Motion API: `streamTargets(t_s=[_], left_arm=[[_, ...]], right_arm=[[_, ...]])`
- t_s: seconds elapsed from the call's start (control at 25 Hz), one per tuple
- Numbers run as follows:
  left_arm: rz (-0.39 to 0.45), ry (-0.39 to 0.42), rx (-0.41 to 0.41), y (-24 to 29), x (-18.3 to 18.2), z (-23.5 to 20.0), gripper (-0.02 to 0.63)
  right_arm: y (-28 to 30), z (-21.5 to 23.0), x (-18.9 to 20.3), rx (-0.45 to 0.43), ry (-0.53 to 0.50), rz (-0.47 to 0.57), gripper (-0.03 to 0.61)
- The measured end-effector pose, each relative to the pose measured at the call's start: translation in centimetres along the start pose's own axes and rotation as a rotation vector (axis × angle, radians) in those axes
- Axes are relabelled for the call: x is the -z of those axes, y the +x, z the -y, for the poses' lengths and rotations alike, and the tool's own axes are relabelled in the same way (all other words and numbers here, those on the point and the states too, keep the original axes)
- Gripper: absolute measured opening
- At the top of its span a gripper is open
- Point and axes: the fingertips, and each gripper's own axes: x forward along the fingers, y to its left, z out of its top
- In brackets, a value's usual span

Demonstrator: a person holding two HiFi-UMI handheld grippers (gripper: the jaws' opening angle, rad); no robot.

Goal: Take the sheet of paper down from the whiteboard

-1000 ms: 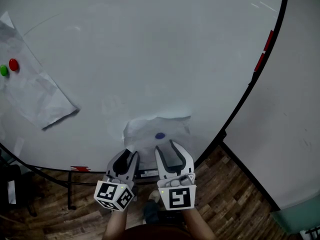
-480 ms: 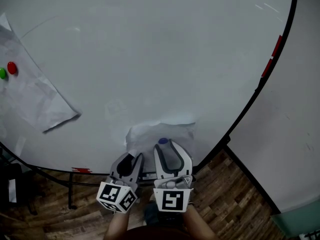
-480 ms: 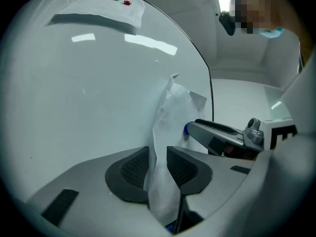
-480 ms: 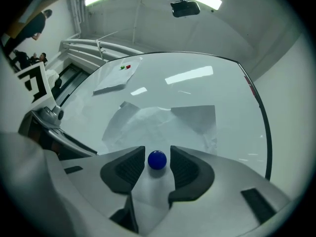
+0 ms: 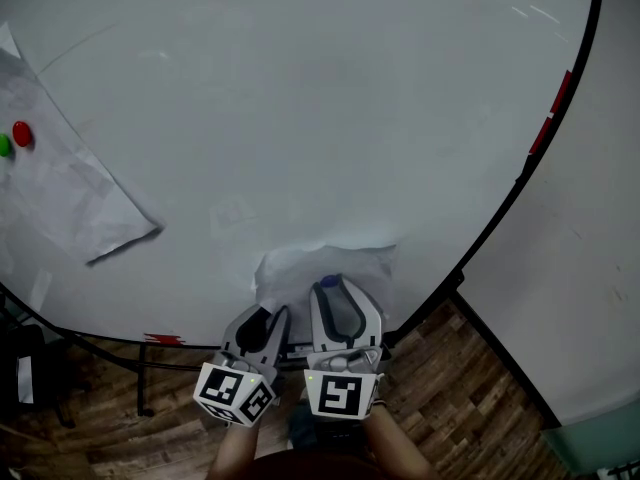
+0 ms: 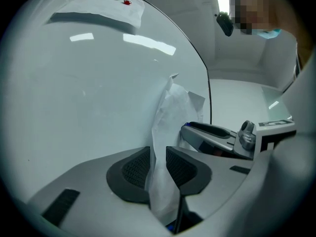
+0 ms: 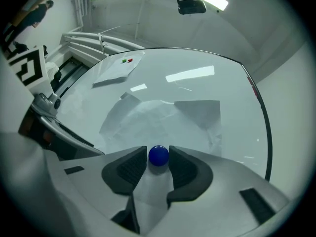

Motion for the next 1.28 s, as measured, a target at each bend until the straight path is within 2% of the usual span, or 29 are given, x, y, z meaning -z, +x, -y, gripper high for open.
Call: streamTargets(t_s=[0.12, 0.28, 0.36, 0.84, 1.28], left_arm=[[0.008, 0.014, 0.005, 0.1, -0.3, -0.1, 0.104], [0.008, 0.004, -0.006, 0.3, -0.5, -0.5, 0.037], [0.007, -0.018, -0.002, 0.3, -0.5, -0.7, 0.026], [0.013, -0.086, 0.040, 0.0, -0.7, -0.7, 0.025], [0.037, -0.123, 0.019, -1.4, -1.6, -1.9, 0.025]], right_arm=[[0.0, 0.1, 0.0, 0.013, -0.015, 0.001, 0.121], [0.1, 0.2, -0.2, 0.010, -0.010, 0.009, 0.123], [0.0, 0.3, -0.2, 0.007, 0.004, 0.009, 0.130], [0.0, 0.5, -0.4, -0.021, 0.058, 0.015, 0.136], [-0.7, 0.1, -1.2, -0.047, 0.130, 0.031, 0.137]])
